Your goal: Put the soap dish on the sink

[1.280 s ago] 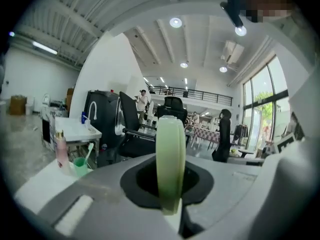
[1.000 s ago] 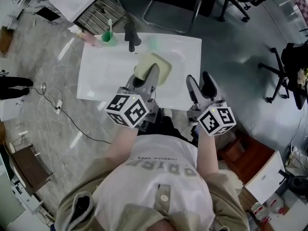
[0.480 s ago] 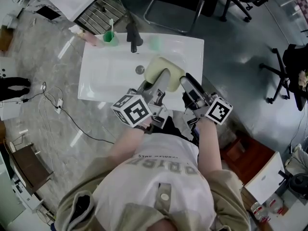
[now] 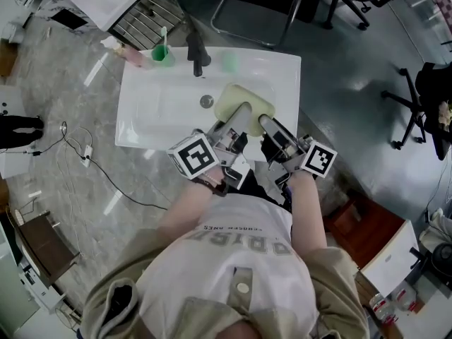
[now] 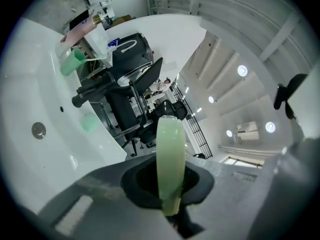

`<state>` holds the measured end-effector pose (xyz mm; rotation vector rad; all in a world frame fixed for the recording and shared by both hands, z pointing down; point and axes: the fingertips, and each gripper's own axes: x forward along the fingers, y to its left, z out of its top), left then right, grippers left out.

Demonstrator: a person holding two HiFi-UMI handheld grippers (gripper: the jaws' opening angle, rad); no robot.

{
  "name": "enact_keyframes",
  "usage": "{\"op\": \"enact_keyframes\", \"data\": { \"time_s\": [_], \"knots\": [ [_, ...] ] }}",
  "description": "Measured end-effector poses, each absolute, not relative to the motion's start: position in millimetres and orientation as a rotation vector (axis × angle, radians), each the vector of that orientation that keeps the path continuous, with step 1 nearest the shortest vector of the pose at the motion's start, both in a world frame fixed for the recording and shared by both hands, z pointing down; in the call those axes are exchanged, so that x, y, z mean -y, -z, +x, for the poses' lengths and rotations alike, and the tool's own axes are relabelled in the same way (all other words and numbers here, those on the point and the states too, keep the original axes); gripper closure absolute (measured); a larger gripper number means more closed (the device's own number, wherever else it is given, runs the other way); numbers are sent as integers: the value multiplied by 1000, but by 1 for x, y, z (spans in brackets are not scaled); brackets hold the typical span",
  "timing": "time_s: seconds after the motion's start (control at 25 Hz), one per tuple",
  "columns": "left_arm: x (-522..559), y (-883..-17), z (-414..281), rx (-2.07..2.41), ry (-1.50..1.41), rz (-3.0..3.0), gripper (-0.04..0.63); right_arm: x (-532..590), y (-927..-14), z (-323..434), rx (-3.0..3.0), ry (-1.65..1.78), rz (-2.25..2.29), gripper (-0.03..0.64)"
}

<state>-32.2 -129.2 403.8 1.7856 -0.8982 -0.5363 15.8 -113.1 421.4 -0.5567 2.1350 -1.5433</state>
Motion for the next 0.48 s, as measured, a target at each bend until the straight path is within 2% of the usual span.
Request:
{"op": "enact_keyframes", "data": {
  "time_s": [0.48],
  "knots": [
    [138,-424,-36,827,478,1758,577,113,-435,2,-2084,1670,-465,540]
  ]
}}
